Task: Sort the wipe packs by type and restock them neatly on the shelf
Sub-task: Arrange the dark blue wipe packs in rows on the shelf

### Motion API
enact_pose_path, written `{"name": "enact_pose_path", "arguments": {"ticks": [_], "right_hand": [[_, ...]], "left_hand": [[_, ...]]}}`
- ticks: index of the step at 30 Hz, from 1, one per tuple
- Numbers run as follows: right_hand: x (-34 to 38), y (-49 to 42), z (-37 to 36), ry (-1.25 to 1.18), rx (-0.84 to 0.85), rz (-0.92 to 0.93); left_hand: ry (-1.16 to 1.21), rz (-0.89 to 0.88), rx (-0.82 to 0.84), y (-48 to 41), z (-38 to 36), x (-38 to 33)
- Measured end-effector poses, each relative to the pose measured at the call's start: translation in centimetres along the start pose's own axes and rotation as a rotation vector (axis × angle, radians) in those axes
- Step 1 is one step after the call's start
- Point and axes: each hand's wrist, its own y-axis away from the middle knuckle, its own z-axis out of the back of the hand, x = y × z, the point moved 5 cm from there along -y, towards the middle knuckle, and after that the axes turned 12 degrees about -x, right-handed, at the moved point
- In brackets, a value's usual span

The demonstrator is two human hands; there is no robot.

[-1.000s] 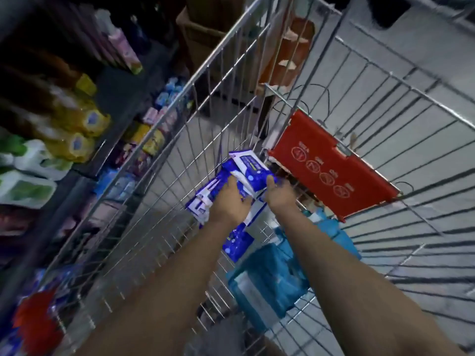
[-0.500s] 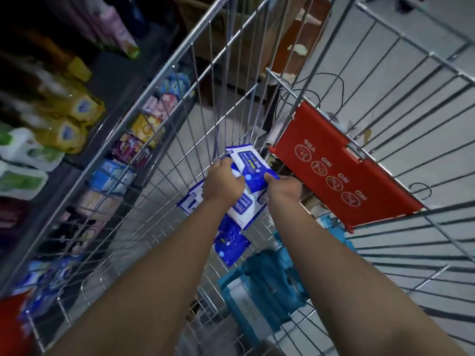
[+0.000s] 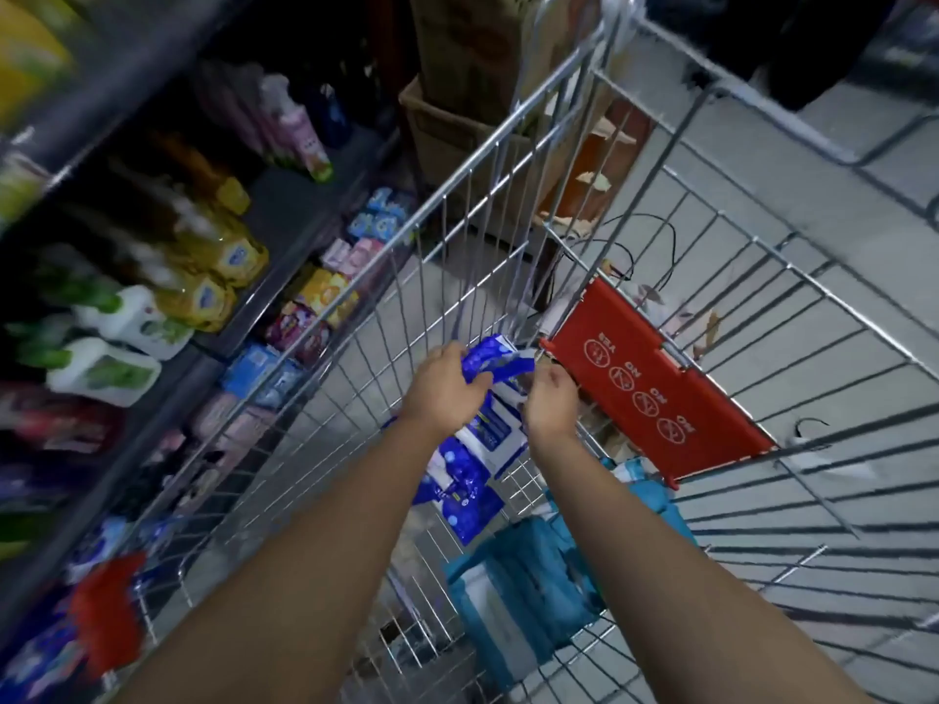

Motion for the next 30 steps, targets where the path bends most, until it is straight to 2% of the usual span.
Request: {"name": "enact_pose_path", "arguments": {"ticks": [2, 5, 9, 15, 17, 20, 25, 27, 30], "right_hand": [[-0.2, 0.0, 0.3, 0.028, -0.026, -0.097], [-0.7, 0.6, 1.5, 0.031, -0.123, -0.139], [0.1, 4.0, 2.7, -0.055, -0.142, -0.033], [3.2, 8.0, 5.0, 0.005, 0.066, 0.21], [4.9, 9.5, 6.0, -0.064, 0.151, 0.204], [8.1, 11.3, 8.2, -0.159, 0.272, 0.125], [14.8, 15.1, 11.5, -0.319, 0.344, 0.034], [18.1, 18.5, 11.8, -0.38, 0.343, 0.051], [23.1, 25.8, 10.7, -0.477, 0.511, 0.102]], "left_hand": [[-0.024, -0.01, 0.091, 0.3, 1.7, -0.3], [-0.105, -0.057, 0.203, 1.0, 2.6, 0.0], [-0.005, 0.03, 0.19, 2.5, 2.7, 1.2], [0.149, 0.224, 0.197, 4.8, 2.7, 1.8], [0.305, 0.319, 0.219, 5.4, 3.3, 0.7], [0.575, 0.418, 0.37, 7.2, 5.1, -1.5], [0.84, 0.306, 0.41, 9.6, 12.7, -5.3], [0.921, 0.273, 0.359, 10.2, 17.1, -5.9], [1.006, 0.162, 0.203, 11.9, 25.4, -5.5]]}}
